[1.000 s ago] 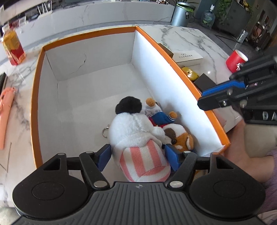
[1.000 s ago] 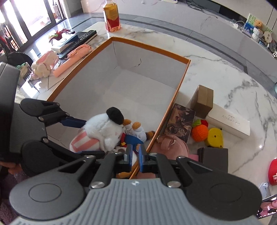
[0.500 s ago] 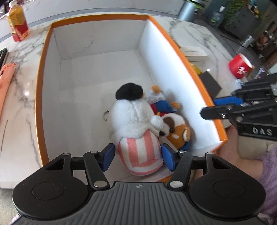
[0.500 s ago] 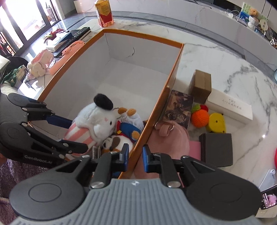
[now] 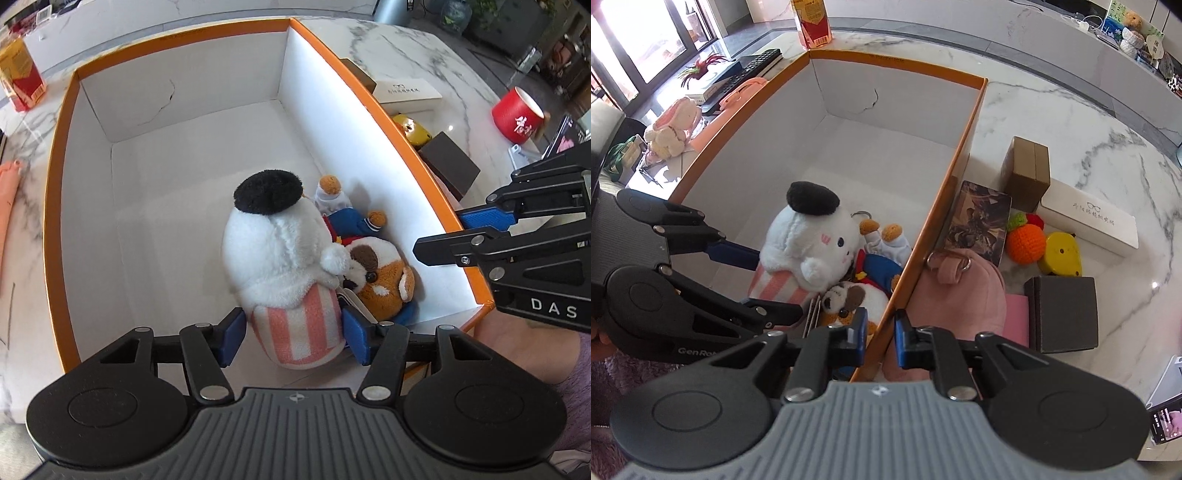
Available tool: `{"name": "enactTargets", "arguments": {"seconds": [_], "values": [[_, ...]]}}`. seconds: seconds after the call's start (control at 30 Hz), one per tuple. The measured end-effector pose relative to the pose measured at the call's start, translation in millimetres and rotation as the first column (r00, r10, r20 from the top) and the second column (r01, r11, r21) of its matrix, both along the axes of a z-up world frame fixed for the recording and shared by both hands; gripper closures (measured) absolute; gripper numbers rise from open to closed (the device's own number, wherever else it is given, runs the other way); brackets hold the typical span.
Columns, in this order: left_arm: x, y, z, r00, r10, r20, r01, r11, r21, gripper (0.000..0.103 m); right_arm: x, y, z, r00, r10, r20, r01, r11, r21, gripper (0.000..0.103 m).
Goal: Organize objects
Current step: 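Open both tools to release the plush toys inside the box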
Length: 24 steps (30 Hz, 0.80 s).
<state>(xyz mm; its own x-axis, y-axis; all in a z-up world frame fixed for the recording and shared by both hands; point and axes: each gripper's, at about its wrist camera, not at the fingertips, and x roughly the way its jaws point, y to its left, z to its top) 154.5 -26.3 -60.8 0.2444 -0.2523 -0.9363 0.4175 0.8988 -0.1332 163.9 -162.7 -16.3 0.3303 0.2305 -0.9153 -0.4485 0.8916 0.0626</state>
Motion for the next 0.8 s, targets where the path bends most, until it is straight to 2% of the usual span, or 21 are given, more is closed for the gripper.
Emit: {"name": "enactTargets", "arguments": {"seconds": [0.37,0.8], "values": [[-8.4,-4.4,6.9,0.999,0.002,0.050,-0.005,0.999,0.048,0.029,-2.3,-6.5,1.1,1.000,-0.020,0.007,0.019,0.999,0.030,0.086],[-21.0,-5.3,20.6,0.994,0.005,0.108,-0.011,0.998,0.062,0.026,-19.4,-31.0,22.0,0.996,-0.060,0.068,0.054,0.995,0.079,0.070]]}}
